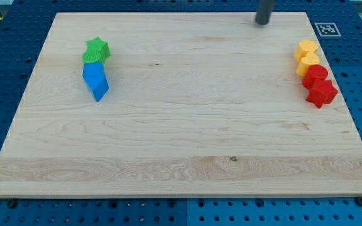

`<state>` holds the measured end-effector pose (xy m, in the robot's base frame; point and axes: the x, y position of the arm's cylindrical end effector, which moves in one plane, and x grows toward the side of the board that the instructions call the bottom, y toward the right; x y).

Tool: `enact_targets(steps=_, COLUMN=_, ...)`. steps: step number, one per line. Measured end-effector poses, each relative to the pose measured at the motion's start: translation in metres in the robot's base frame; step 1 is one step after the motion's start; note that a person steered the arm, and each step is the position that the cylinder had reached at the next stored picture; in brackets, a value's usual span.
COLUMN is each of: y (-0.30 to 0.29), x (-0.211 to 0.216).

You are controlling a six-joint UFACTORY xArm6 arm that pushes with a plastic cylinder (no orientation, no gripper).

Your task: Move your arm to the top right of the board

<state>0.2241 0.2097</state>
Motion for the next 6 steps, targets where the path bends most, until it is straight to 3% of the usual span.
enact_targets(steps=2, y=0.135, x=0.034)
enact_targets(steps=3, y=0.135, x=0.040)
enact_targets(steps=5, y=0.121, x=0.133)
enact_targets(steps=6, y=0.109, x=0.145)
